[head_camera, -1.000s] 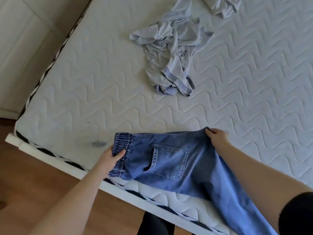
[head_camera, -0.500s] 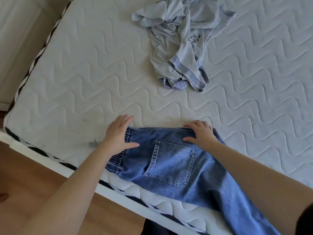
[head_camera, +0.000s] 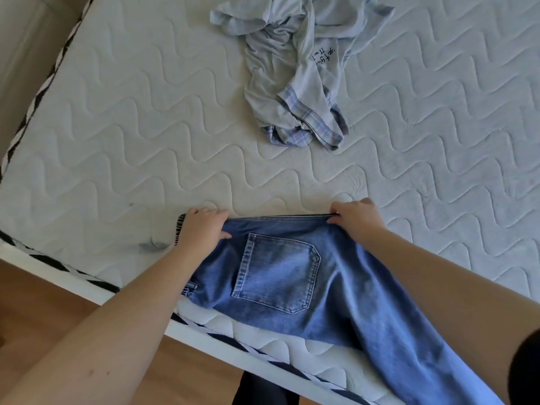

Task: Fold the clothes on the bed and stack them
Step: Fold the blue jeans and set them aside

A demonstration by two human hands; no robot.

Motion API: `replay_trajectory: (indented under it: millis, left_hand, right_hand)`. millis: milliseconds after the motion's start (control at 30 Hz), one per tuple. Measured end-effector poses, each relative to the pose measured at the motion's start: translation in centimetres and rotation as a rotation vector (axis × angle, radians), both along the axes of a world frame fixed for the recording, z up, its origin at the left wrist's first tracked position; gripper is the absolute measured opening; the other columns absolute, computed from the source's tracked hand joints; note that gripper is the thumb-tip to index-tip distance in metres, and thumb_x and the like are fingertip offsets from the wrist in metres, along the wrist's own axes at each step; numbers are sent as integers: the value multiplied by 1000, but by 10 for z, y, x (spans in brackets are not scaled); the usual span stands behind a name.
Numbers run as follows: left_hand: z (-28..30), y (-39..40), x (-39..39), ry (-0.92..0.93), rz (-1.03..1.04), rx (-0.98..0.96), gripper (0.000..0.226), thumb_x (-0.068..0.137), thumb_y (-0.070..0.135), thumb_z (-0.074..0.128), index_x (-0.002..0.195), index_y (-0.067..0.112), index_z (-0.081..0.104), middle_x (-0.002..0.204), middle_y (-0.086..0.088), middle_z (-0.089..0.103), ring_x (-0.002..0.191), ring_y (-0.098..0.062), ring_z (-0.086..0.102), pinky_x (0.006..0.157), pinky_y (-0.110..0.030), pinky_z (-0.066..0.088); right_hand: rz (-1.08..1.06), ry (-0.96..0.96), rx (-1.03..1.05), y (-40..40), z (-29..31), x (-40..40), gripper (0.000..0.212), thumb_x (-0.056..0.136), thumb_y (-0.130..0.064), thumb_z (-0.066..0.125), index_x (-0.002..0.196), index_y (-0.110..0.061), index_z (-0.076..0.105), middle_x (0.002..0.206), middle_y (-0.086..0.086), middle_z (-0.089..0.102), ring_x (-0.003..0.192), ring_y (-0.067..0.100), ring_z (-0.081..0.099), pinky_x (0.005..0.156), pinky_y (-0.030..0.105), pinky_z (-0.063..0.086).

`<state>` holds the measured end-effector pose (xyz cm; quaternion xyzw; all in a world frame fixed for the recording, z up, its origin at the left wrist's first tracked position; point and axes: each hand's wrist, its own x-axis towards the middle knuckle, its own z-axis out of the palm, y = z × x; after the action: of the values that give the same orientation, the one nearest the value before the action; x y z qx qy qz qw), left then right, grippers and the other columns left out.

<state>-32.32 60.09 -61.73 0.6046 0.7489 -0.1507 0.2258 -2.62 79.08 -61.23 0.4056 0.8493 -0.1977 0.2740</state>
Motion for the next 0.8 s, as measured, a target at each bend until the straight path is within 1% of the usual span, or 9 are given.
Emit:
replay_trajectory:
  millis: [33,100,167,233,333,433,533,633,800]
  left_hand:
    - [1,-3,0,25,8,6,36,84,54,64,100,24,55,102,5,67,99,-21,57,77,-35,32]
    - [4,-4,4,59,24,-4,39,83,53,65,106,24,56,106,4,65,103,-21,56,81,-36,33]
    - [9,-2,13,71,37,21,47,81,49,71,117,22,57,113,1,62,109,-23,55,89,-38,35]
    - [16,-2,24,58,40,96,58,77,41,77,125,17,56,119,-4,60,112,-27,55,94,-41,37]
    - [27,3,49,24,51,253,62,78,31,77,130,10,53,120,-12,60,111,-33,55,91,-46,44]
    - [38,14,91,-50,71,311,55,80,24,74,128,6,55,116,-14,60,107,-36,56,85,-48,47]
    - [46,19,154,-182,-37,257,51,78,21,77,125,8,60,115,-11,61,106,-33,58,83,-46,48]
    - [49,13,225,-276,-255,181,54,79,22,75,129,11,60,120,-9,60,111,-30,58,87,-42,49]
    - [50,8,322,-371,-415,62,56,91,26,60,143,14,45,142,-7,46,132,-27,42,104,-40,37]
  right_hand:
    - [-20,4,16,5,0,10,30,96,-48,51,111,-25,61,110,1,69,105,26,57,93,35,30]
    - [-98,54,1,9,0,30,26,95,-42,56,115,-25,62,116,-1,66,111,24,54,95,36,30]
    - [-244,177,-30,2,2,48,30,94,-36,61,122,-25,61,122,-1,62,115,24,53,100,38,32]
    - [-419,301,-43,-11,6,68,33,94,-30,63,126,-21,59,123,1,60,112,25,56,101,41,39]
    - [-671,406,-61,-37,13,104,30,93,-20,64,123,-15,61,119,6,60,106,26,59,96,40,45]
    - [-782,379,-67,-65,20,146,30,94,-20,63,124,-15,59,119,6,59,103,25,60,95,40,47]
    - [-869,319,-78,-94,29,192,32,95,-24,62,126,-16,58,123,6,58,107,24,59,97,39,47]
    - [-936,281,-63,-122,37,243,34,95,-23,62,128,-14,58,126,9,60,111,29,59,98,39,45]
    - [-1031,202,-56,-162,46,324,44,95,-21,61,137,-11,52,137,11,55,125,31,51,106,44,39]
